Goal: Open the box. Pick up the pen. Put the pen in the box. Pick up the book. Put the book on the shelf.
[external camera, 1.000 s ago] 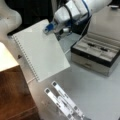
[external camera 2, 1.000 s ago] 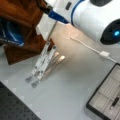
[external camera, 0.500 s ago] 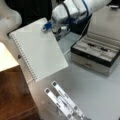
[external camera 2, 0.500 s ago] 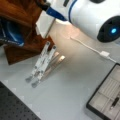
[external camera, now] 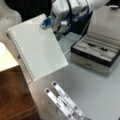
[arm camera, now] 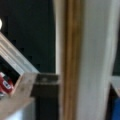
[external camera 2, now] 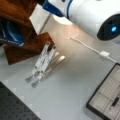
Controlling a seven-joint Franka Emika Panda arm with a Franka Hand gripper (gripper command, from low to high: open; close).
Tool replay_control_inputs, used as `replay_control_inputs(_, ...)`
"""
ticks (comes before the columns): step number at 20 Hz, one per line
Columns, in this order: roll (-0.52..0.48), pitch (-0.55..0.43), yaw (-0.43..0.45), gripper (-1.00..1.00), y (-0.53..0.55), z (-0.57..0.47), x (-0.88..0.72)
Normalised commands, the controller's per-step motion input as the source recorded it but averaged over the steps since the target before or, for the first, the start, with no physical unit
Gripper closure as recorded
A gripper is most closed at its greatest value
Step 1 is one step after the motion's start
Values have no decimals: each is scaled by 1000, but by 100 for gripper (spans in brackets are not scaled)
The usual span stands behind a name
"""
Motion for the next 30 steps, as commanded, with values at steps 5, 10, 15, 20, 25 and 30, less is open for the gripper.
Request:
replay_control_inputs(5, 47, 52, 5, 100, -165, 222, 32)
replay_control_inputs(10, 75, 45, 5, 100, -273, 154, -86)
replay_control_inputs(15, 62, 28, 73, 100, -401, 52, -231)
replay_control_inputs(20, 47, -1, 176, 100, -397, -26, -399)
replay_control_inputs(25, 16, -58, 285, 100, -263, -22, -476)
replay_control_inputs(30, -23, -85, 342, 100, -172, -1, -514)
